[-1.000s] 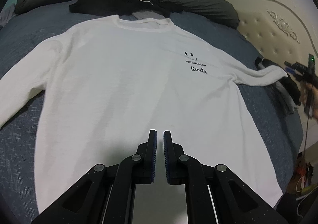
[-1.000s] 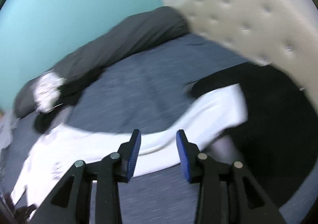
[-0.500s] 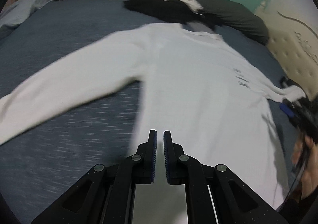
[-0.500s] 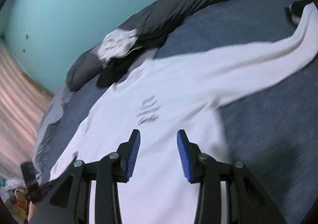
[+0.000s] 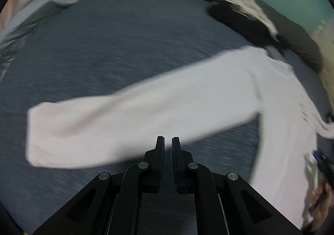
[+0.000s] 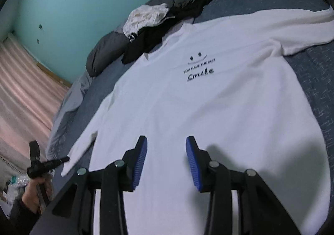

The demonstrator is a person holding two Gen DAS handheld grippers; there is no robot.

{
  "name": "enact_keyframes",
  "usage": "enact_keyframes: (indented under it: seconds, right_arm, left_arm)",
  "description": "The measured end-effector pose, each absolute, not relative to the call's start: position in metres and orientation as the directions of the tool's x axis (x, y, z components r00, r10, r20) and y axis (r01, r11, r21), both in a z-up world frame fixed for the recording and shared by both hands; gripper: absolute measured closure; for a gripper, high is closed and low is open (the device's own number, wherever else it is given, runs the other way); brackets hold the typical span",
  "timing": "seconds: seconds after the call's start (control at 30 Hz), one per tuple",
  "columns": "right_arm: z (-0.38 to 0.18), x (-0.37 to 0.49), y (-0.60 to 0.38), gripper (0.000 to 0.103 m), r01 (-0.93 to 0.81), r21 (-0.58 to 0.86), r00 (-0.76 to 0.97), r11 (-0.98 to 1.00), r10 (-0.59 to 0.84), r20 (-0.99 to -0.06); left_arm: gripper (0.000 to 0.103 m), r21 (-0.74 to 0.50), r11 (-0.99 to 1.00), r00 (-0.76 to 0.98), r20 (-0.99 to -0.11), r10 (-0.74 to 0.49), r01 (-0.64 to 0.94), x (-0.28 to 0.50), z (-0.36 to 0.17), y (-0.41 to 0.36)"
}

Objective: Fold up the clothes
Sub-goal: 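Move the open left gripper to the cuff of the other sleeve, then grasp the sleeve cuff with the left gripper and pull it outward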

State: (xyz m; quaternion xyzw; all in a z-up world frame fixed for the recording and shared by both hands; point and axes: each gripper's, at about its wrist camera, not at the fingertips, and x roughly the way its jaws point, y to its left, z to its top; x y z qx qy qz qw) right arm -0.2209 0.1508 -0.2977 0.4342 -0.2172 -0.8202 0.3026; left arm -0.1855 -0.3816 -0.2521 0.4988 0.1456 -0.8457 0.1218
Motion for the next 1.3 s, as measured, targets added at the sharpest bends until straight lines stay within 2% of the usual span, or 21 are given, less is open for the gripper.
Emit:
enact_keyframes:
  seconds: [0.13,0.2,0.4,0.77,0.83,0.9,1.2,1.23,1.3]
  right_arm:
    - [-0.298,-0.221,0.149,0.064,0.315,0.620,-0.433,-0.719,-0.690,-0.580]
    - [-0.299,-0.221,0.148,0.064,0.319,0.620,-0.429,-0.717,-0.693,-0.580]
    - [-0.304,-0.223,0.143,0.064,0.321,0.627,-0.408,-0.709,-0.701,-0.584]
    - [-0.310,-0.222,0.132,0.064,0.339,0.614,-0.385,-0.712,-0.701,-0.600]
    - [-0.312,-0.222,0.131,0.064,0.337,0.615,-0.381,-0.713,-0.701,-0.603]
    - [-0.314,-0.222,0.131,0.064,0.336,0.617,-0.377,-0.711,-0.702,-0.604]
    - [-0.317,-0.222,0.127,0.064,0.338,0.617,-0.368,-0.710,-0.704,-0.608]
    - [-0.318,-0.223,0.127,0.064,0.335,0.619,-0.367,-0.710,-0.704,-0.608]
    - [-0.319,-0.223,0.128,0.064,0.331,0.621,-0.366,-0.710,-0.703,-0.609]
  left_arm:
    - [0.090,-0.056,-0.905,-0.457,-0.875,-0.159,0.422,-0.183,-0.247,-0.427]
    - [0.082,-0.025,-0.890,-0.441,-0.875,-0.201,0.455,-0.180,-0.247,-0.450]
    - [0.081,0.038,-0.827,-0.382,-0.875,-0.299,0.560,-0.164,-0.255,-0.506]
    - [0.081,0.025,-0.762,-0.371,-0.863,-0.344,0.647,-0.148,-0.272,-0.550]
    - [0.078,0.012,-0.756,-0.372,-0.866,-0.336,0.655,-0.147,-0.274,-0.556]
    - [0.074,0.003,-0.758,-0.372,-0.870,-0.324,0.653,-0.145,-0.276,-0.558]
    - [0.074,0.022,-0.782,-0.374,-0.870,-0.322,0.622,-0.145,-0.284,-0.550]
    - [0.076,0.022,-0.787,-0.377,-0.869,-0.320,0.617,-0.145,-0.283,-0.548]
    - [0.102,0.025,-0.798,-0.384,-0.867,-0.317,0.603,-0.145,-0.281,-0.544]
